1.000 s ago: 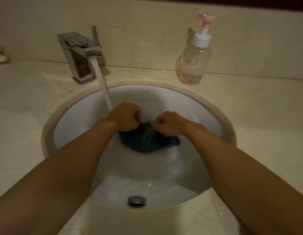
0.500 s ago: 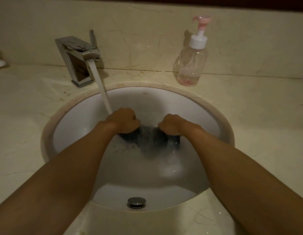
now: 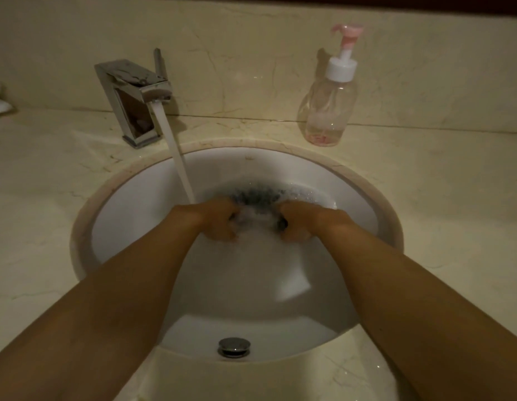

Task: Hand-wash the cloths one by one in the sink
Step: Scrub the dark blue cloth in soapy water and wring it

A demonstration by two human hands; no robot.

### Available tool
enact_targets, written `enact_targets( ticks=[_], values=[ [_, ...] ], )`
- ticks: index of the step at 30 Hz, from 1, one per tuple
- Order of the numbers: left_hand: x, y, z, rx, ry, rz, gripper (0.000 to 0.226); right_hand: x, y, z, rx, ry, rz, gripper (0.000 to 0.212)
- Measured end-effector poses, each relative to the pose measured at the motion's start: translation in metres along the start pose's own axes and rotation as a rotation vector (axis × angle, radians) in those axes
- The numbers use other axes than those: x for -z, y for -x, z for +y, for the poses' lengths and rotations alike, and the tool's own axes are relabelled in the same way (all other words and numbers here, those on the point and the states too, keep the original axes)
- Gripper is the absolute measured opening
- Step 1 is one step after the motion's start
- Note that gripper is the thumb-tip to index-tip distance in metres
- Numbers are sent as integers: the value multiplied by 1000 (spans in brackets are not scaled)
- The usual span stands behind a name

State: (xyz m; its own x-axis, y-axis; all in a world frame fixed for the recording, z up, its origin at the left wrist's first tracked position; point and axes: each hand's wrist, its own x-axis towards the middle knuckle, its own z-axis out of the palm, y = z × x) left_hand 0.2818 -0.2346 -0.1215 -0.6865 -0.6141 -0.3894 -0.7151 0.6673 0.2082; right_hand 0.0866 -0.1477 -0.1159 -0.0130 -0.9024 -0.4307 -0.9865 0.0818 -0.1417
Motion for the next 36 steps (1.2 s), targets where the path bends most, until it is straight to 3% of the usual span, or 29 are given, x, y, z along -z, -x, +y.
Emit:
enact_targets(
  ticks=[3,7,11,14,16,18,20,22,23,25,27,29,31,34,36],
  values=[
    [1,1,2,54,70,93,37,1,2,-8,1,-93,47,27],
    [3,-1,-5,113,243,89,28,4,2,-2,-56,-299,-19,39],
    [5,-1,-14,98,204,362,31,11,3,6,-152,-197,219,44],
    [5,-2,-13,2,248,502,16,15,6,6,-66,-328,336,33],
    [6,-3,-5,-43,231,294,22,12,6,4,20,-335,171,37],
    [4,-5,2,-28,189,59,36,4,5,-4,50,-276,-14,61],
    [-1,-7,3,-4,165,-39,63,-1,3,-4,35,-246,-56,81],
    [-3,-5,-1,37,43,-91,92,-2,2,0,29,-162,-89,66],
    [-3,-5,-3,53,-9,-93,86,-2,1,2,22,-108,-91,54],
    [0,-3,-5,47,27,5,47,0,2,-1,-6,-64,-11,32],
    [3,-4,-3,35,162,139,23,3,2,-3,-64,-227,58,24],
    [8,-4,2,59,242,124,21,5,-1,-3,-138,-412,-3,27],
    [10,-4,0,99,179,82,27,9,2,-4,-194,-463,-24,32],
    [13,-1,-6,114,107,179,31,13,5,-2,-199,-272,243,46],
    [14,0,-6,81,100,313,29,18,8,-5,-127,-288,399,39]
  ],
)
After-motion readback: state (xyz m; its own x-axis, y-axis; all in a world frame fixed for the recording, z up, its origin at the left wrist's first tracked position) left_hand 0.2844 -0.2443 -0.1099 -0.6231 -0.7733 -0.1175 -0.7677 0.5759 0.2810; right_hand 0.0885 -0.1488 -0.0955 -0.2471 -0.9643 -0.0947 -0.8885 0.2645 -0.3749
